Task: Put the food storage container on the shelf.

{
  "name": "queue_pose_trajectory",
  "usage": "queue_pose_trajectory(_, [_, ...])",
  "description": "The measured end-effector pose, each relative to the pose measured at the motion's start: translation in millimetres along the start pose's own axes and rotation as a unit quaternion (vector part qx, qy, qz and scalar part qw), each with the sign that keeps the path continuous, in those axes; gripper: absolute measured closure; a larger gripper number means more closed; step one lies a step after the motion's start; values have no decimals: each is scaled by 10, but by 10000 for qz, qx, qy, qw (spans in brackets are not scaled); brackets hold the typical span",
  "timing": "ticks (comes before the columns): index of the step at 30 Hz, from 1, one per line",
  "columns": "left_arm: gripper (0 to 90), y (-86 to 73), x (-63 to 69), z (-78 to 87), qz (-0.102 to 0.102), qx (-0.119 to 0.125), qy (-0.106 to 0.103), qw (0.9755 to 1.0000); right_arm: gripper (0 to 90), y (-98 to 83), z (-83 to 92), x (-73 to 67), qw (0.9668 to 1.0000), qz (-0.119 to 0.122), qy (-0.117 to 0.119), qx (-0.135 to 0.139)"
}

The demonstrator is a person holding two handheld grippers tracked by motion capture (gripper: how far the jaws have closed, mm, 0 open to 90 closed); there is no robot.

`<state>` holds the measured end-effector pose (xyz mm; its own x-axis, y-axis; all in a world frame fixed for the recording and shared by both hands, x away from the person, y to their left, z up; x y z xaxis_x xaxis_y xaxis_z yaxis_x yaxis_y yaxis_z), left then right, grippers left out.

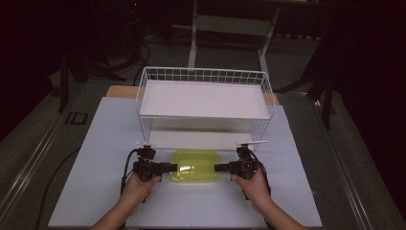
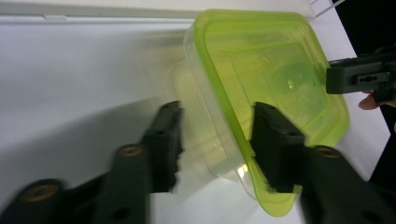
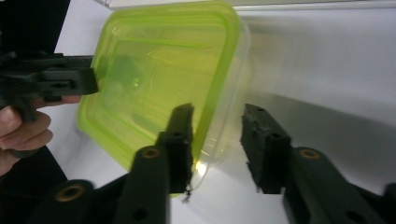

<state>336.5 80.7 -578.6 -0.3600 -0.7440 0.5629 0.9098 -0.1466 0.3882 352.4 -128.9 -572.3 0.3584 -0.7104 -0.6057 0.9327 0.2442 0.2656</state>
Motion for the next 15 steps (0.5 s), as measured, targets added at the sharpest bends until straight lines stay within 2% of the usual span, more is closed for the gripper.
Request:
queue_pose_trajectory(1, [596,-1,13,-5,12,-19,-76,10000,683,0,0,-12,10000,24,-8,-12])
queue_pose_trajectory(4, [690,7,31,0,-13,17,-45,10000,721,0,-4,-39,9999,95,-81,-11])
queue_pose_trajectory(6, [695,10,51,0,-69,7,47,10000,724,-5,-7,-43,9999,74,-137,8])
queue_pose_trajectory(10, [697,4,57,6,-153,-27,103,9998,735,-16,-10,-48,9999,19,-97,32])
queue_pose_trajectory(15, [715,-23,99,30,-160,-77,276,9995,753,-31,-21,-68,9999,13,-132,48])
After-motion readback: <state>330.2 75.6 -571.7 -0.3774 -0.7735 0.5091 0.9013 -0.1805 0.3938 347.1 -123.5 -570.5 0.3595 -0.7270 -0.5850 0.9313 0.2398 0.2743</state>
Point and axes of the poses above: each handheld gripper's, and its own axes: z roughly backward along the jaws, y roughly out of its top, x roughly to its right, the point moved 9 cm from there along -z, roughly forward along the jaws, and after that the axes turned 10 degrees about -x, right-handed, at the moved point
